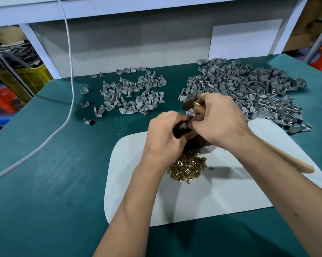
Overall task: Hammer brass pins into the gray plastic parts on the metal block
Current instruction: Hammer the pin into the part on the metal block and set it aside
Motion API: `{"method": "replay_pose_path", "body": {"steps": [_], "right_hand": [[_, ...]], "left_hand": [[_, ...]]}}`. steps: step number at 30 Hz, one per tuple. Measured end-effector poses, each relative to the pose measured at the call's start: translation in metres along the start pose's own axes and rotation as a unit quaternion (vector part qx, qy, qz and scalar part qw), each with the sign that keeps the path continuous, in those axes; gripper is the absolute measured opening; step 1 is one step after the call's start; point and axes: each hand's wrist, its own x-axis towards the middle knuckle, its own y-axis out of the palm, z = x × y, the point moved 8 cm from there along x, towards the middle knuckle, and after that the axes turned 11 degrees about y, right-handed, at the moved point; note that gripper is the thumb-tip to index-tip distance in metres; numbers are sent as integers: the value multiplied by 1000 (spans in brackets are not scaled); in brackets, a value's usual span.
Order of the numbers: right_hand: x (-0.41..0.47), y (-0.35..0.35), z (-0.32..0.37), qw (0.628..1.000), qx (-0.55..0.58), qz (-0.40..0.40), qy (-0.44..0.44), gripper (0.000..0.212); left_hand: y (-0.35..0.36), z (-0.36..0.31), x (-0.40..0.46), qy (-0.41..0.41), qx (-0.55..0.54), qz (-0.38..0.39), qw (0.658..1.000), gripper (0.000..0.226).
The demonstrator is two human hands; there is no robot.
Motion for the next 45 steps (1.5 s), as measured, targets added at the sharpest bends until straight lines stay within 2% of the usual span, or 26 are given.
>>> {"method": "replay_pose_path", "body": {"steps": [3,6,12,15,18,21,25,31,35,37,41,45], "right_hand": [[2,3,0,999,34,33,-1,29],[5,2,-5,995,81,51,-7,21],[2,-23,-25,997,53,33,-54,33],[-6,-27,-24,995,39,32,-88,31],[-17,-27,-14,989,53,23,-135,24],[-24,-14,-8,987,17,45,-155,24],[-24,-13,-8,987,-2,44,-157,23],[-27,-30,-3,985,18,-18,-169,22],[-27,-18,-3,986,-63,16,-150,26],[-26,-21,-3,988,-63,15,-143,23],[-33,-36,3,987,-17,-33,-156,19],[-33,-21,2,985,-101,22,-140,26]], "left_hand": [[-3,1,-1,-8,17,-24,1000,24],[-1,9,-5,-65,-40,-20,997,21],[-6,17,-8,-152,-99,-54,982,40],[-9,18,-8,-175,-100,-62,978,44],[-8,15,-8,-168,-98,-42,980,42],[-8,15,-7,-158,-77,-17,984,39],[-8,14,-6,-145,-81,-12,986,37],[-7,9,-4,-121,-63,1,991,34],[-6,7,-3,-110,-57,7,992,33],[-6,6,-4,-112,-52,5,992,32],[-5,8,-4,-131,-61,-14,989,32],[-3,5,-4,-115,-44,-4,992,32]]}}
